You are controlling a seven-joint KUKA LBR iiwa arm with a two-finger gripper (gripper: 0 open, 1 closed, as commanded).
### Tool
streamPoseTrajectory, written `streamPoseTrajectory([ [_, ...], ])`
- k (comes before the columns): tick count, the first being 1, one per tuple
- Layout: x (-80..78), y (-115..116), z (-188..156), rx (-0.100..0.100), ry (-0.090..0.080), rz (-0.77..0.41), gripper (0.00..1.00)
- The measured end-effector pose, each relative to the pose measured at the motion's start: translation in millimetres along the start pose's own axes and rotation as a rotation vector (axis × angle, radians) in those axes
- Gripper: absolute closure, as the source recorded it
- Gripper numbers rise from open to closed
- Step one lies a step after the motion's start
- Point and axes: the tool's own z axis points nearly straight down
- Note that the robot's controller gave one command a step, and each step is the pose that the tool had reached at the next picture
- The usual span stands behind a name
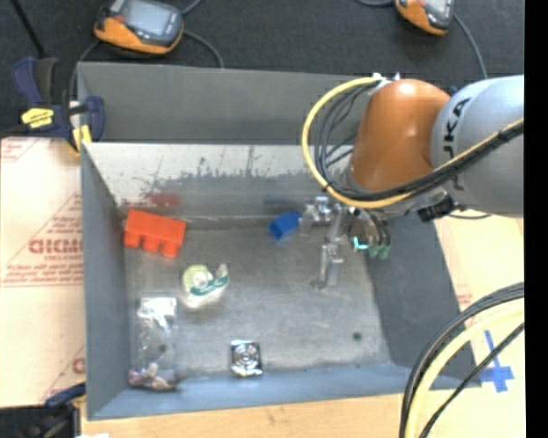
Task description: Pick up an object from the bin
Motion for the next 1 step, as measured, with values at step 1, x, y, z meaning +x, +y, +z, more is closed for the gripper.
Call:
streamPoseTrajectory([
  [1, -58.2, -22.2, 86.9, 0.001, -0.02, 0.002, 0.0],
])
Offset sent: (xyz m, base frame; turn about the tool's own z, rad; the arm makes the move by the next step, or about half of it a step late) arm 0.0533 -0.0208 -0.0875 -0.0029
